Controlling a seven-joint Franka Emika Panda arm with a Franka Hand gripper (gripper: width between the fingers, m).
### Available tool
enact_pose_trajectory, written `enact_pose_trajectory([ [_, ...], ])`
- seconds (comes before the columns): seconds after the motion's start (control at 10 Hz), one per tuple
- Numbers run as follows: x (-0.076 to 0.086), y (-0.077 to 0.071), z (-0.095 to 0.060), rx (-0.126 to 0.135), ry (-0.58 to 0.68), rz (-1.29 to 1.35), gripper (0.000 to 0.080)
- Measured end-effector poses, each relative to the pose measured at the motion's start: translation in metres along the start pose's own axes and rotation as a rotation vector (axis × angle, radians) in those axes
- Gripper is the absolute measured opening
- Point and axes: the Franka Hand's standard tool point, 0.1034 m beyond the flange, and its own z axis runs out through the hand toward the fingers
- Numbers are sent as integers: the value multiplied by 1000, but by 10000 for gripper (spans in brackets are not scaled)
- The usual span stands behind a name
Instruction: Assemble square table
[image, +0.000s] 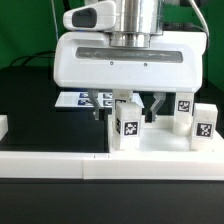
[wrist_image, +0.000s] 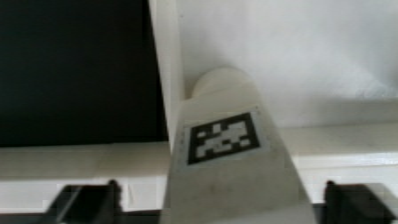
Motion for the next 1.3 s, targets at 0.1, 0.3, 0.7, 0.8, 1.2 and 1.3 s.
enact_pose_trajectory([
  [0.1, 0, 0, 0, 0, 0, 66, 382],
  [0.3, 0, 0, 0, 1, -1, 214, 290],
  [0.7, 2, 3, 2, -2, 1, 530, 290],
  [0.8, 3, 8, 3, 3, 4, 654, 290],
  [1.2, 4, 17, 3, 8, 37, 879, 291],
  [1.3, 3, 18, 3, 7, 34, 926, 291],
])
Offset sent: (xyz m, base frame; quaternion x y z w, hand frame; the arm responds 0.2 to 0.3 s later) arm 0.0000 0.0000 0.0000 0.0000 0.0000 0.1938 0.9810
